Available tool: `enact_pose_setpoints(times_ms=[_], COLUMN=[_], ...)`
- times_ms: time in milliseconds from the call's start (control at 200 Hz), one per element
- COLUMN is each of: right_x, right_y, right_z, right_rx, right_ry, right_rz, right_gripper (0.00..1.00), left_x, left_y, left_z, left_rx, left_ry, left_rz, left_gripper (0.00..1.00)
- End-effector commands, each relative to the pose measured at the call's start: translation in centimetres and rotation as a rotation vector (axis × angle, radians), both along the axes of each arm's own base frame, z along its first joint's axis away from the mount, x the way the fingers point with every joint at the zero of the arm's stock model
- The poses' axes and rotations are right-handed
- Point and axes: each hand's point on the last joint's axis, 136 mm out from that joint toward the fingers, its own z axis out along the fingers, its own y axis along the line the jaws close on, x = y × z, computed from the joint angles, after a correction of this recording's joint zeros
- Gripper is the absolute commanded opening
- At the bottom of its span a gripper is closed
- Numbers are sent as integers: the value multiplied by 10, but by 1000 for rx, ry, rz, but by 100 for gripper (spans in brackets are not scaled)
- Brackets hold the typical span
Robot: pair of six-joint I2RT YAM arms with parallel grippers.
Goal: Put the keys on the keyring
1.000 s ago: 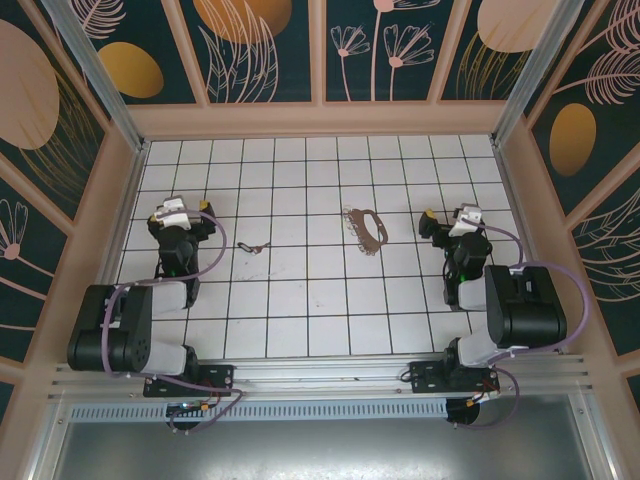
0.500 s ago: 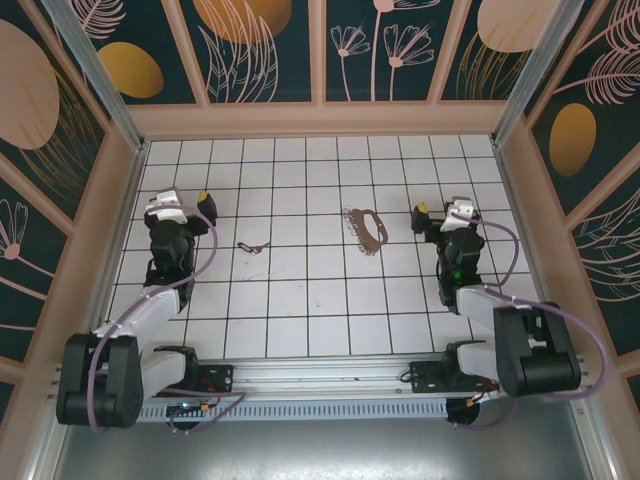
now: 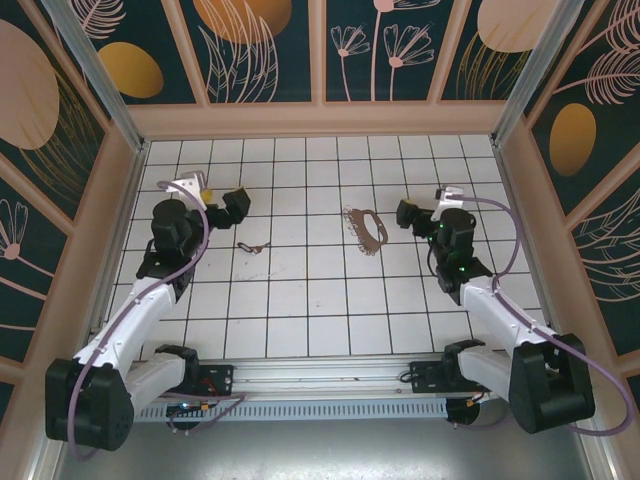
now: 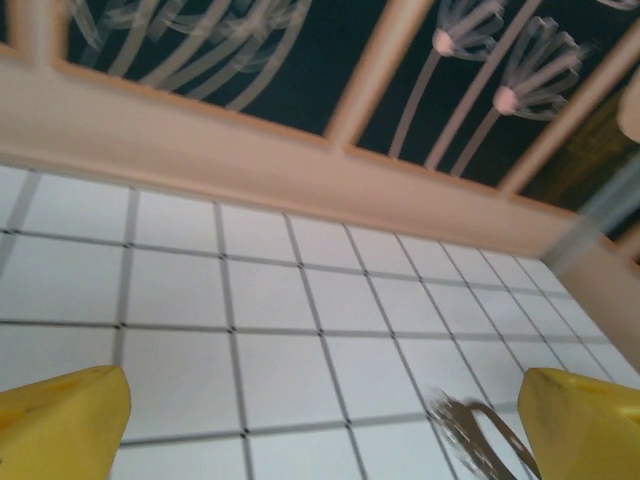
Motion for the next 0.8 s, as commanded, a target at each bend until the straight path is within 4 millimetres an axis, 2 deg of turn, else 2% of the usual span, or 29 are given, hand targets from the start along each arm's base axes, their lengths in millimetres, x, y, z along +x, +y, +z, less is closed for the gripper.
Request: enact_pose_setpoints(times_ms=[0,95,205,305,460,530,646,796], right_x=[-12,-23,-36,-48,-67,-71,-75,-74], right_y=[20,36,58,77,99,104,109,108], right_z=[-9,-15,-14,-14,-22,-28,-33,-40], right_rx=[34,39,58,64,44,54,68,43], right_ry=[97,142,158,172,199,212,215,225], right_rz=[52,98,174,235,304,327,358,363], right_gripper=[99,99,99,99,99,99,99,99], left_x=[-23,-31,-37,-39,-39,-35,-26,-10], left_y=[-32,-42,-50,-48,-38,-36,-45,-36], left_z=[20,25,17,-3,-49,-65,-81,-104], left_rx=[-77,-118,-136,-95,24,61,102,199], left_ry=[26,61,123,201,367,407,444,498], left_rz=[-161,-203,-249,-221,-113,-81,-64,14], left_gripper=[99,99,99,98,98,95,92,84])
